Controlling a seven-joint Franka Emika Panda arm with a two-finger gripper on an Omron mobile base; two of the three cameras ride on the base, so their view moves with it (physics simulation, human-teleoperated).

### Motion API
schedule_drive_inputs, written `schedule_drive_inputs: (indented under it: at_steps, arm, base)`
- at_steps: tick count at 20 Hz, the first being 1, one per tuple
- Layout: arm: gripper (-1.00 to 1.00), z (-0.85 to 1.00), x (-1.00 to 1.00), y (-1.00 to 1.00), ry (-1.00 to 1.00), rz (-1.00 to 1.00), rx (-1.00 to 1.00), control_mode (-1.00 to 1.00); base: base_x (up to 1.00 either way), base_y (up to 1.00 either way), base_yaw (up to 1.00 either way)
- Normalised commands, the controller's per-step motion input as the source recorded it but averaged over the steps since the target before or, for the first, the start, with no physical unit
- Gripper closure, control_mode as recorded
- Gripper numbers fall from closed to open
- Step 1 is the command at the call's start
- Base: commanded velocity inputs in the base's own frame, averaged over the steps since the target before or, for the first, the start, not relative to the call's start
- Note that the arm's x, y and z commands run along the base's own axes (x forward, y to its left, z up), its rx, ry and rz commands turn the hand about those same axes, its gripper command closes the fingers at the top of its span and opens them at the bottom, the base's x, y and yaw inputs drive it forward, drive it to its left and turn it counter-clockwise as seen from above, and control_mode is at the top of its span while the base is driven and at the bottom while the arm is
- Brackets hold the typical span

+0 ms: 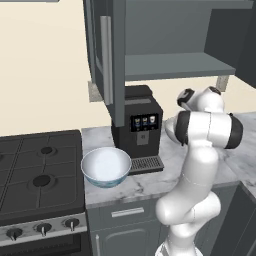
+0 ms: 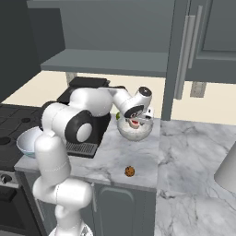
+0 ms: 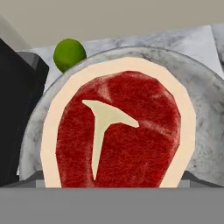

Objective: Pick both bowls and place them on the counter. Then place the steak in one bowl and place the cookie dough ball in the other bowl.

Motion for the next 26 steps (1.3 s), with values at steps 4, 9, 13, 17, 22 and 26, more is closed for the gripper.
schedule_drive_inputs:
  at_steps: [4,9,13,17,22,26]
  arm:
    - [1.00,-0.18,0.24,0.00,0.03,0.00,0.00,-1.00]
    - [1.00,-0.21,0.20,0.00,0.05,0.00,0.00,-1.00]
    - [1.00,-0.21,0.19,0.00,0.05,0.00,0.00,-1.00]
    - [1.00,-0.21,0.20,0.00,0.06,0.00,0.00,-1.00]
    - [1.00,-0.21,0.19,0.00,0.07,0.00,0.00,-1.00]
    - [1.00,-0.08,0.15,0.00,0.03,0.00,0.00,-1.00]
  base:
    - [0.00,0.00,0.00]
    - [0.00,0.00,0.00]
    - [0.00,0.00,0.00]
    - [0.00,0.00,0.00]
    - [0.00,0.00,0.00]
    - [0.00,0.00,0.00]
